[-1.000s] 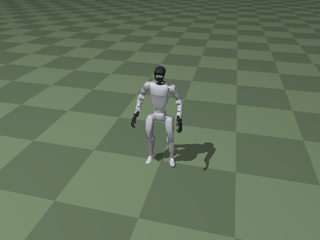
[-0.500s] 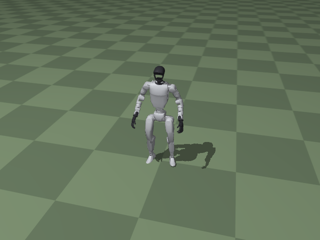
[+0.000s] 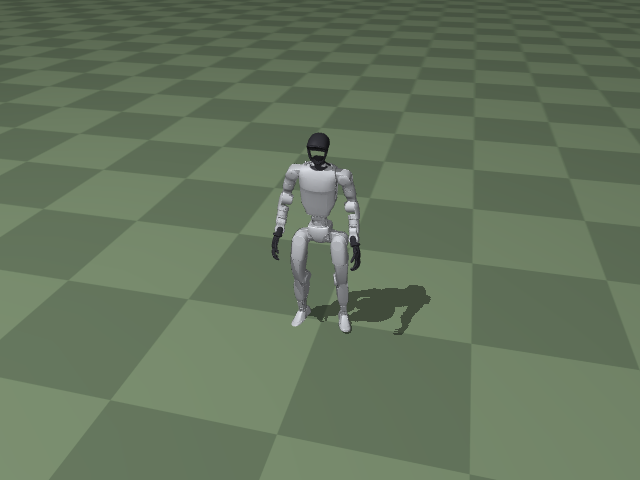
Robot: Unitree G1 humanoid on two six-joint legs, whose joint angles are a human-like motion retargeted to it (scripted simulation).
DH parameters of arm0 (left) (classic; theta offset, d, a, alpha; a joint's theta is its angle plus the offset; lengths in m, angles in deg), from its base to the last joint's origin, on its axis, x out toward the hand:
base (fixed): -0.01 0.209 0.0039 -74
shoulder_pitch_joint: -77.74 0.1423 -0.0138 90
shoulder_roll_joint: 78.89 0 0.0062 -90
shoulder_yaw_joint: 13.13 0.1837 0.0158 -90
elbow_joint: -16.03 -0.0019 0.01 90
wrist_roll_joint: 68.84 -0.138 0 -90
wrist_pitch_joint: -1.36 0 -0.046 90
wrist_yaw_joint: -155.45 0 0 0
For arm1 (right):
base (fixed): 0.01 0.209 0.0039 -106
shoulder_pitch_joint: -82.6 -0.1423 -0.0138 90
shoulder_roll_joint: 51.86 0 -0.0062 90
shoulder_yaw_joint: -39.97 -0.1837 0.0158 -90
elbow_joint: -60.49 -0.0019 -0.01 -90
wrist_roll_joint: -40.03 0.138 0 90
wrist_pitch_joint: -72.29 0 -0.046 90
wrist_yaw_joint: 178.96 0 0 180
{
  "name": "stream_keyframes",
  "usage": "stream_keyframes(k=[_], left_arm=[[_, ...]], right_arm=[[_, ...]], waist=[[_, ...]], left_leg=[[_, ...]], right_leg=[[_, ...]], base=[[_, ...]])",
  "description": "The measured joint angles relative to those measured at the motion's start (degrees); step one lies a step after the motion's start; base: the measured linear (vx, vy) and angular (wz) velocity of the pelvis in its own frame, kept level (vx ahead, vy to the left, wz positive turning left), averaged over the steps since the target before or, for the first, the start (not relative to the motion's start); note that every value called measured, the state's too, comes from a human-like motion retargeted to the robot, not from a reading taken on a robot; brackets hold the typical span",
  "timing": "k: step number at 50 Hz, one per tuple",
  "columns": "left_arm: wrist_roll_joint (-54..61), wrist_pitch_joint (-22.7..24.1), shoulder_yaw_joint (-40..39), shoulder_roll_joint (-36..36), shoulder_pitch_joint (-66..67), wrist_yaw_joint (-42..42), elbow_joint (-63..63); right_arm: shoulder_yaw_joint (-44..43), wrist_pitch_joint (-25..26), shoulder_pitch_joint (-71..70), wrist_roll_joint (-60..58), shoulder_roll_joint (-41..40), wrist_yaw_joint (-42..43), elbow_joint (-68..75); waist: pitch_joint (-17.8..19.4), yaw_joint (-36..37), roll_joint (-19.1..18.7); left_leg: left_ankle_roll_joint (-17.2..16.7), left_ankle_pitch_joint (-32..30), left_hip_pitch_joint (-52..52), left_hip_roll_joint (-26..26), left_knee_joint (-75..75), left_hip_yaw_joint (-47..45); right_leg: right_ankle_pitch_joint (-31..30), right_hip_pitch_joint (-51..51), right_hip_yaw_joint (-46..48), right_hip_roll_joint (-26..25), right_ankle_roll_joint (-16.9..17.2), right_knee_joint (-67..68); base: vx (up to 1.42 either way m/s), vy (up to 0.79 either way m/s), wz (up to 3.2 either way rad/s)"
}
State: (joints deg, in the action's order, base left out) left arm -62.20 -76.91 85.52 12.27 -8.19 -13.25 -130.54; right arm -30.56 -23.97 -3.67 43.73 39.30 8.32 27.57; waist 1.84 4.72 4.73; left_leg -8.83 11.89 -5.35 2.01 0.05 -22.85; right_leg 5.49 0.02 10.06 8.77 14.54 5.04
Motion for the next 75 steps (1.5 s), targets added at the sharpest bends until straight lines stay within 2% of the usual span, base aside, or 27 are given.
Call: stream_keyframes(k=[8,22,37,63,75], left_arm=[[0.83,-0.72,-3.91,2.99,-2.66,2.58,-0.1],[-4.82,-1.09,2.86,1.32,-4.42,0.25,-4.3],[1.02,-0.94,2.3,3.62,-8.76,3.57,-7.84],[-1.41,-1.76,0.16,3.61,-7.41,2.87,-8.54],[-1.13,-1.29,1.12,2.99,-7.7,2.85,-7.83]], right_arm=[[0.01,0.68,-2.13,0.7,-1.09,0.66,1.88],[2.31,0.02,-5.26,-1.59,-0.1,1.57,0.88],[1.87,0.4,-5.29,0.01,-0.95,0.8,0.6],[1.68,0.56,-5.6,-0.73,-0.35,1.81,2.31],[1.97,0.55,-5.36,-0.01,-1.09,1.68,2.55]], waist=[[-0.58,-0.24,0.17],[-0.75,-1.97,-1.08],[-1.36,-0.75,-0.66],[0.59,-3.77,-0.98],[0.74,-2.34,-0.7]], left_leg=[[-0.03,0.17,-0.22,0.07,-0.05,0.22],[-0.47,0.26,-0.73,0.11,-0.17,0.87],[0.18,-0.03,-0.78,-0.19,0.11,0.69],[-0.65,-0.35,-0.64,0.01,-0.29,1.46],[-0.34,-0.41,-0.74,-0.09,-0.24,1.08]], right_leg=[[0.1,0.38,0.19,-0.04,-0.36,-0.04],[0.35,1.44,0.74,0.0,-0.78,-0.25],[0.29,1.04,0.22,0.18,-0.21,0.06],[-0.16,1.71,0.92,0.1,-0.84,-0.31],[-0.3,1.23,0.41,0.19,-0.63,0.32]], base=[[0.0,0.0,0.0],[0.0,0.0,0.0],[0.0,0.0,0.0],[0.0,0.0,0.0],[0.0,0.0,0.0]])
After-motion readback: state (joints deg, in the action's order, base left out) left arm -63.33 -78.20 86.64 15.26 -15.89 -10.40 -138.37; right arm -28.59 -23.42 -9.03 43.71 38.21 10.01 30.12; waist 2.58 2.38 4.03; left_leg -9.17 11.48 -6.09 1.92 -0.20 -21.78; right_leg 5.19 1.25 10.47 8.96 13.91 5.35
